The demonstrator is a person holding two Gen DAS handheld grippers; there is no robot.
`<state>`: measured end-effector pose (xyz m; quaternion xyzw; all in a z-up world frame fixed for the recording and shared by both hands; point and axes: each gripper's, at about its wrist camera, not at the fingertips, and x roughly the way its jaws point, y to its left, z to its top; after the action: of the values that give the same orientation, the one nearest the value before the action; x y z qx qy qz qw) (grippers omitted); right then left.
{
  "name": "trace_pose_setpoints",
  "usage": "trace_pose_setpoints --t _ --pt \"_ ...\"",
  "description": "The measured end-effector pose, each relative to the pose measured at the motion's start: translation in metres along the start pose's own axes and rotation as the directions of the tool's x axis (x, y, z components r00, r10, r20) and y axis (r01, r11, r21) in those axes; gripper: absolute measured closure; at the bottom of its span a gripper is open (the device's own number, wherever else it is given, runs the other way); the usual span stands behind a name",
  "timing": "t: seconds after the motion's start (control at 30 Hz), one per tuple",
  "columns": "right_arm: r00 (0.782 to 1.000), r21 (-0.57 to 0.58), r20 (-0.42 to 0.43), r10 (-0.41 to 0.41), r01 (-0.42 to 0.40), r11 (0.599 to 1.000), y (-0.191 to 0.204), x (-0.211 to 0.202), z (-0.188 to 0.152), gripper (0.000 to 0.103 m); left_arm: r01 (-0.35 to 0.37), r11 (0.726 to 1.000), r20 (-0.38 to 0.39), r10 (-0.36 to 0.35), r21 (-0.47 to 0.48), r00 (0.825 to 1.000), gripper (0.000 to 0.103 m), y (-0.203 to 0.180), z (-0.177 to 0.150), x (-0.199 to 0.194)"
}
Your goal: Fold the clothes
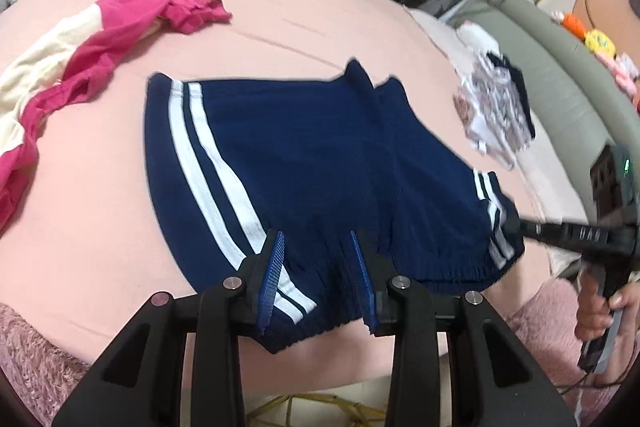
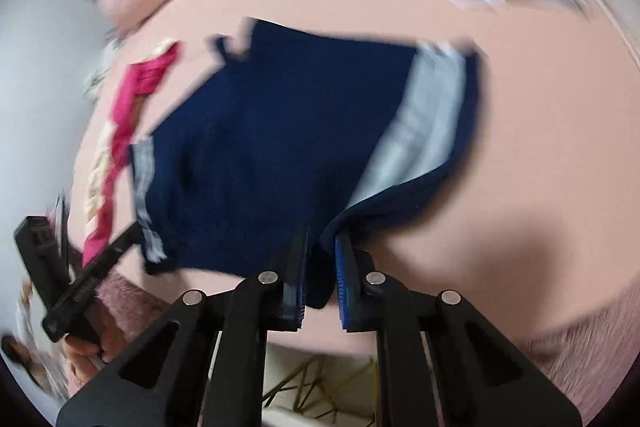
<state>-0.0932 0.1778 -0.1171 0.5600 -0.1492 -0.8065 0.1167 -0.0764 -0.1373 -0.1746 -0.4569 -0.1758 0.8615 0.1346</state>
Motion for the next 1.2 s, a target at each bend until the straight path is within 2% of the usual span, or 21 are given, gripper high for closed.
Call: trace_pose_setpoints --t 0.1,0.2,0.27,0.33,0.43,0.47,0.53,0.6,0.67,0.73,0.77,0.83,0.93,1.03,1.1,1.2 --pt "0.999 -0.122 0.011 0.037 -0.035 0.992 0.049 0.002 0.028 0.092 0.008 0.999 0.015 -0.008 -0.047 1.0 0.067 0.011 0.003 -0.003" --pt "0.996 -0.235 -0.008 0.088 -0.088 0.968 0.109 0.023 0.051 0.092 0.016 0.996 0.028 -0.014 -0.084 1.0 0.067 0.021 0.006 -0.005" --pt "0.993 -0.293 -0.052 0.102 -0.113 0.949 0.143 0.049 0.054 0.092 0.028 0.995 0.031 -0.026 -0.096 0.999 0.067 0.026 0.008 -0.005" --pt "0.991 -0.319 -0.12 0.063 -0.099 0.943 0.161 0.084 0.048 0.092 0.046 0.994 0.02 -0.044 -0.1 0.999 0.067 0.027 0.008 -0.002" --pt "0.97 -0.302 -0.241 -0.019 -0.057 0.951 0.157 0.136 0.032 0.088 0.072 0.992 0.004 -0.072 -0.108 0.997 0.067 0.029 0.008 0.003" --pt "0.971 -0.277 -0.24 -0.002 -0.067 0.959 0.151 0.139 0.029 0.088 0.08 0.991 -0.001 -0.081 -0.111 0.997 0.067 0.029 0.008 0.004" --pt "0.976 -0.236 -0.211 0.043 -0.094 0.967 0.143 0.124 0.027 0.085 0.104 0.988 -0.011 -0.106 -0.112 0.994 0.067 0.029 0.009 0.007" --pt "0.982 -0.194 -0.171 0.08 -0.113 0.974 0.135 0.104 0.028 0.071 0.153 0.982 -0.016 -0.155 -0.114 0.988 0.067 0.024 0.013 0.011" --pt "0.993 -0.128 -0.068 0.093 -0.101 0.987 0.12 0.073 0.029 0.071 0.199 0.973 -0.028 -0.203 -0.117 0.979 0.067 0.02 0.016 0.015" --pt "0.999 -0.067 0.006 0.042 -0.041 0.997 0.103 0.053 0.026 0.071 0.258 0.958 -0.063 -0.268 -0.125 0.961 0.067 0.013 0.02 0.025" --pt "1.0 -0.062 0.018 0.006 -0.005 0.998 0.096 0.049 0.022 0.071 0.264 0.956 -0.081 -0.275 -0.131 0.958 0.065 0.011 0.022 0.03" --pt "0.998 -0.085 0.015 -0.055 0.056 0.995 0.087 0.049 0.013 0.071 0.258 0.953 -0.115 -0.277 -0.16 0.954 0.062 0.012 0.023 0.042" --pt "0.995 -0.118 -0.022 -0.1 0.096 0.988 0.079 0.058 -0.006 0.071 0.27 0.942 -0.149 -0.301 -0.201 0.942 0.062 0.014 0.025 0.057" --pt "0.994 -0.12 -0.039 -0.105 0.099 0.988 0.069 0.057 -0.019 0.064 0.293 0.936 -0.163 -0.325 -0.193 0.931 0.068 0.01 0.028 0.064" --pt "0.995 -0.109 -0.044 -0.095 0.09 0.99 0.066 0.052 -0.022 0.063 0.289 0.946 -0.163 -0.311 -0.144 0.936 0.085 -0.001 0.032 0.065" --pt "0.996 -0.094 -0.029 -0.089 0.086 0.992 0.065 0.052 -0.02 0.062 0.269 0.956 -0.14 -0.284 -0.113 0.949 0.09 -0.008 0.037 0.062"
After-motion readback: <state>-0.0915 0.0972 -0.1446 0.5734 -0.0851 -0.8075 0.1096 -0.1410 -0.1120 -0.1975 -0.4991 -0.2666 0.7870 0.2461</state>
